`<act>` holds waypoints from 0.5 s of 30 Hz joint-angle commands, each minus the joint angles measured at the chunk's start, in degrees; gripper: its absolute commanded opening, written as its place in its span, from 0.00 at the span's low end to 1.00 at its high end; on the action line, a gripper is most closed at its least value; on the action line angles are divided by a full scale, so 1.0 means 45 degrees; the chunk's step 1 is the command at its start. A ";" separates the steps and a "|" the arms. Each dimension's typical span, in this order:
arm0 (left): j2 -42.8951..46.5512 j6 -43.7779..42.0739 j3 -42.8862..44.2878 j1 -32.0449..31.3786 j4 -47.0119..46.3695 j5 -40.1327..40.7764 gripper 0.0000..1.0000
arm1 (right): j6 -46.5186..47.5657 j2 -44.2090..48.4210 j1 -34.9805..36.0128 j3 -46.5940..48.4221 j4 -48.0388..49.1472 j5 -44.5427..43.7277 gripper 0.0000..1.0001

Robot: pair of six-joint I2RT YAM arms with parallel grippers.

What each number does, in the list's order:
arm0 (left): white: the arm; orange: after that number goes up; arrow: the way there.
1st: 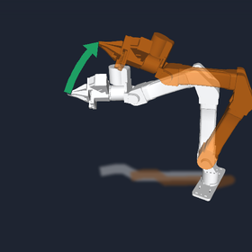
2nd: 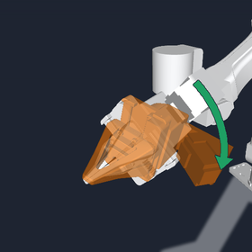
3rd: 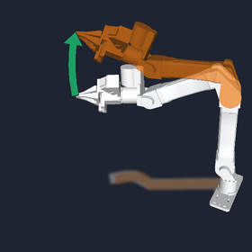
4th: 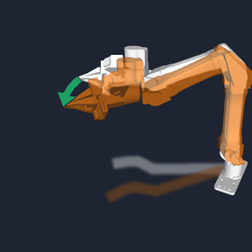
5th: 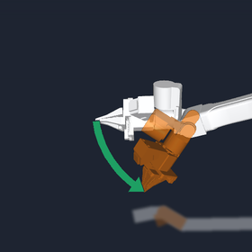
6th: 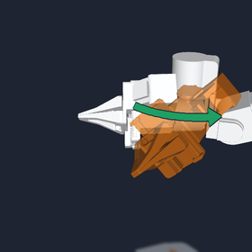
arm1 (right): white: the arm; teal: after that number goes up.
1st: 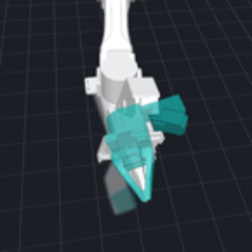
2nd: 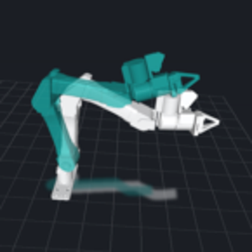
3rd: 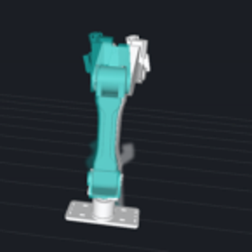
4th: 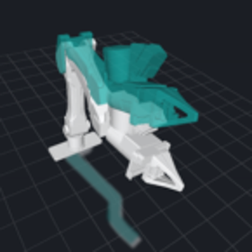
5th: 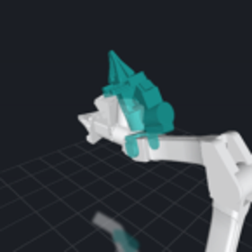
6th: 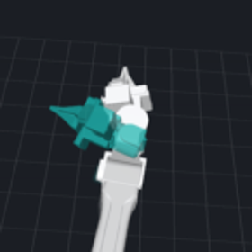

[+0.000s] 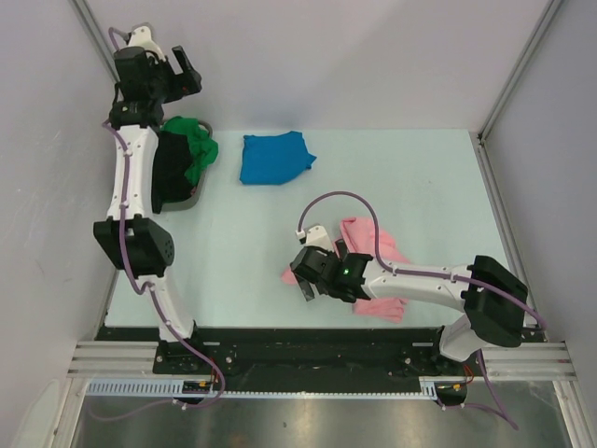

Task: Fold and stack the t-shirts
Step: Flatten the tshirt out

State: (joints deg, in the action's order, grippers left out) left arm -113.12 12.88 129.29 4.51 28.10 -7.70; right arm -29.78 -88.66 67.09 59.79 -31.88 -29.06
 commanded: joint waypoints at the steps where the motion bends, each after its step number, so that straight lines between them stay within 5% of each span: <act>1: 0.1521 0.0281 -0.1150 0.0130 -0.1027 0.0109 1.00 | -0.0315 0.0035 0.0247 0.0053 -0.0005 -0.0242 1.00; 15: 0.4745 0.1259 -0.6113 0.1594 -0.3353 -0.1315 1.00 | -0.0316 0.0406 0.0364 0.0053 0.0209 -0.0105 1.00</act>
State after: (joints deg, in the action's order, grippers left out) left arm -96.86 17.65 104.16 10.68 17.85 -10.98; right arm -30.11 -88.64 68.18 59.79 -31.86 -29.06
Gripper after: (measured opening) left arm 0.996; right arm 0.994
